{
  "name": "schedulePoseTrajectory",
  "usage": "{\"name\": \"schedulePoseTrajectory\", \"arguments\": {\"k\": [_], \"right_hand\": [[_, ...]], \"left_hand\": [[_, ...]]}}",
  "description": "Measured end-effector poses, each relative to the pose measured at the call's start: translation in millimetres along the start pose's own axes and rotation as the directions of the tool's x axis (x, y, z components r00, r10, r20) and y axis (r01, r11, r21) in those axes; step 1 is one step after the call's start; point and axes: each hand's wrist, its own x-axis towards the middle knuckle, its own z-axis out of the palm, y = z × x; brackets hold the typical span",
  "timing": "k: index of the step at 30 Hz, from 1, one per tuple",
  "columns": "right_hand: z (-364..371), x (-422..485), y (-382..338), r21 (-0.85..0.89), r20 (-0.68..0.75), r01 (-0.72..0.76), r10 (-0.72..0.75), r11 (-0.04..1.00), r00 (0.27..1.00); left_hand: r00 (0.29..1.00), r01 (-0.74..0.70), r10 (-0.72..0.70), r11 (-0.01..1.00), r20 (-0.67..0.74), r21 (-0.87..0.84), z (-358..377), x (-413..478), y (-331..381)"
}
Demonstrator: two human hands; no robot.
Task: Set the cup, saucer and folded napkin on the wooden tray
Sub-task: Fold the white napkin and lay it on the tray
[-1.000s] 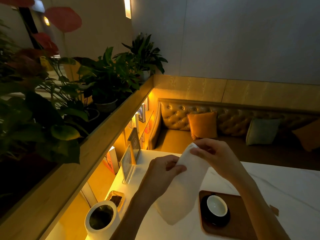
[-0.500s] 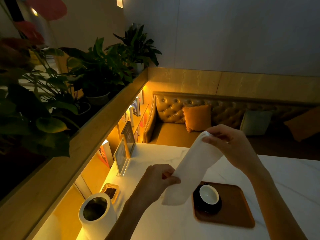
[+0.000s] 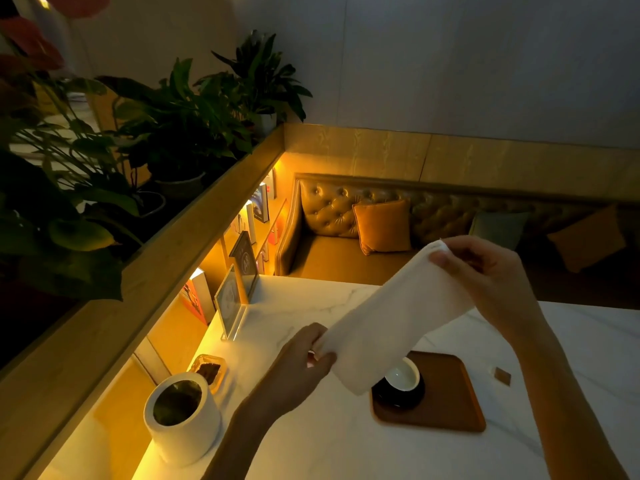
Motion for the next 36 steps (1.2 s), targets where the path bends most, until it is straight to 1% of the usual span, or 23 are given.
{"name": "schedulePoseTrajectory", "arguments": {"k": [4, 7, 9, 11, 12, 14, 15, 16, 18, 19, 20, 23, 25, 26, 28, 30, 32, 34, 36], "right_hand": [[-10, -8, 12, -0.051, -0.071, -0.044, 0.04, 0.998, 0.997], [-12, -14, 21, -0.079, -0.08, -0.081, 0.075, 0.994, 0.994], [-12, -18, 25, -0.09, -0.092, -0.089, 0.081, 0.992, 0.992], [-13, -20, 27, -0.081, -0.13, -0.085, 0.074, 0.993, 0.989], [-13, -21, 26, -0.072, -0.15, -0.08, 0.068, 0.994, 0.986], [-11, -21, 25, -0.06, -0.178, -0.068, 0.057, 0.996, 0.982], [-9, -20, 24, -0.06, -0.191, -0.059, 0.047, 0.996, 0.98], [-6, -20, 23, -0.067, -0.206, -0.044, 0.029, 0.997, 0.978], [-2, -19, 22, -0.11, -0.247, -0.006, -0.021, 0.994, 0.969], [1, -19, 22, -0.146, -0.265, 0.005, -0.044, 0.989, 0.963], [4, -20, 23, -0.184, -0.28, 0.007, -0.059, 0.983, 0.958], [15, -22, 22, -0.239, -0.337, -0.001, -0.082, 0.971, 0.938], [16, -22, 21, -0.223, -0.386, -0.005, -0.083, 0.975, 0.919], [15, -21, 21, -0.21, -0.413, -0.014, -0.076, 0.978, 0.908], [15, -18, 23, -0.145, -0.474, -0.06, -0.016, 0.988, 0.88], [23, -16, 22, -0.052, -0.524, -0.11, 0.067, 0.993, 0.849], [32, -14, 20, -0.07, -0.511, -0.109, 0.058, 0.992, 0.857], [28, -13, 23, -0.114, -0.484, -0.105, 0.037, 0.988, 0.874], [17, -9, 30, -0.084, -0.476, -0.132, 0.076, 0.988, 0.876]], "left_hand": [[0.999, -0.02, 0.019, 1.0, -0.038, -0.017, -15, 0, 6], [1.0, -0.009, 0.009, 1.0, -0.006, 0.021, -18, 0, 6], [0.999, -0.016, 0.016, 1.0, -0.029, 0.004, -16, 0, 6], [0.995, -0.015, 0.006, 0.996, -0.102, -0.09, -14, 1, 5], [0.992, -0.009, -0.014, 0.985, -0.128, -0.174, -13, 2, 4], [0.99, 0.025, -0.075, 0.923, -0.116, -0.383, -9, 4, 7], [0.989, 0.038, -0.099, 0.891, -0.113, -0.453, -7, 5, 9], [0.984, 0.032, -0.113, 0.868, -0.134, -0.496, -4, 6, 10], [0.96, -0.042, -0.114, 0.845, -0.256, -0.534, 0, 10, 16], [0.931, -0.093, -0.109, 0.851, -0.348, -0.517, 2, 13, 20], [0.887, -0.142, -0.102, 0.867, -0.45, -0.477, 4, 16, 25], [0.719, -0.253, -0.03, 0.919, -0.695, -0.302, 3, 24, 41], [0.614, -0.305, 0.08, 0.941, -0.785, -0.143, -2, 28, 46], [0.587, -0.316, 0.127, 0.945, -0.8, -0.082, -5, 30, 47], [0.579, -0.303, 0.162, 0.953, -0.799, -0.026, -8, 35, 51], [0.6, -0.276, 0.167, 0.961, -0.782, -0.007, -2, 41, 61], [0.612, -0.268, 0.182, 0.963, -0.769, 0.015, 2, 45, 72], [0.622, -0.245, 0.123, 0.968, -0.773, -0.043, -10, 51, 73], [0.65, -0.183, 0.017, 0.974, -0.76, -0.135, -26, 57, 69]]}}
